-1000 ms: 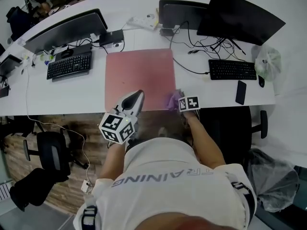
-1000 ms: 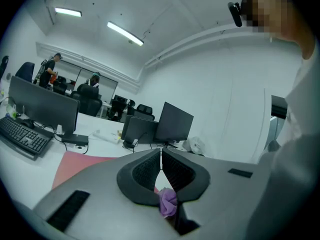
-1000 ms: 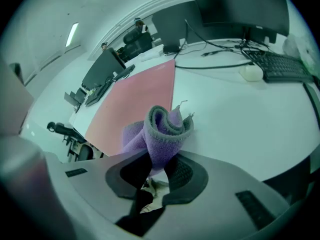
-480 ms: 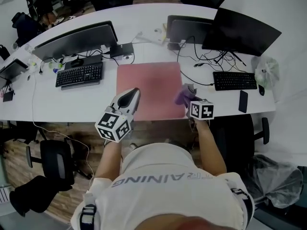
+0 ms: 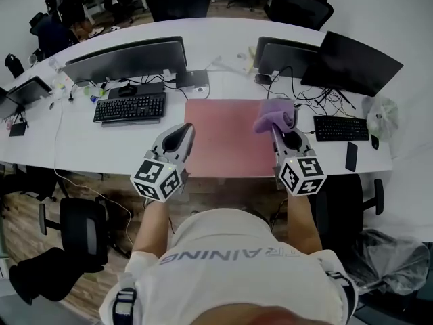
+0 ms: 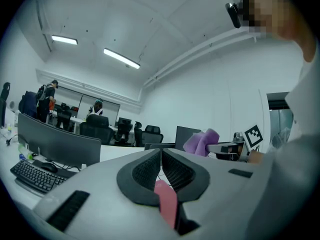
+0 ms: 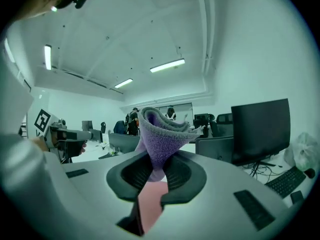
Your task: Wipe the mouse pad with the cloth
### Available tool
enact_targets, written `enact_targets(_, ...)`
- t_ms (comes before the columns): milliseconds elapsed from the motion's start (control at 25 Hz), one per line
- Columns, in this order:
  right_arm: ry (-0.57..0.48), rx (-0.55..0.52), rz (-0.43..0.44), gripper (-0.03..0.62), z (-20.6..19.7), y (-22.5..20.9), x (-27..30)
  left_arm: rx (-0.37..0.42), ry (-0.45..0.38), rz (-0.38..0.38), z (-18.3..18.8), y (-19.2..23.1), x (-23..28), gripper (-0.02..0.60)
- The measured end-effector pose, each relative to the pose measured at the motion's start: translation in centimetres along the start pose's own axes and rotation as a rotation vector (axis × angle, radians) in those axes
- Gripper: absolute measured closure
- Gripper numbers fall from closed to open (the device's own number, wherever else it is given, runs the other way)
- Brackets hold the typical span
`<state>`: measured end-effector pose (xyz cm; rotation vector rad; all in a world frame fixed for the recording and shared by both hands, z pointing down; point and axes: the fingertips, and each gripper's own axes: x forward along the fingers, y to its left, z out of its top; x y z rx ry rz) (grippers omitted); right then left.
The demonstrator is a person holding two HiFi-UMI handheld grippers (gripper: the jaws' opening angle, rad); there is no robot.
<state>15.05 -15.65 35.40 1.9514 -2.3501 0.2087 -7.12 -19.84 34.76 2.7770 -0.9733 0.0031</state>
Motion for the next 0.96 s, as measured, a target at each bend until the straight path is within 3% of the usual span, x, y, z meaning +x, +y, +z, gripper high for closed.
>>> enact_targets(240,-0.058,-0.016,-0.038,0.517,1.8,2.3,-0.3,-0.002,-0.005,-0.023,0.1,1.3,-2.0,0.543)
enact_targets(480,-0.033,0.007,-0.062,0.518,0.5,3.6,-0.2,-0.049,-0.023,-0.065,0.2,2.1,-2.6,0.543)
enact_targets(960,-0.004,0.008,-0.054,0.519,-0.2,4.2,-0.2,-0.048,-0.031,-0.074,0.4,2.2,-2.3,0.543)
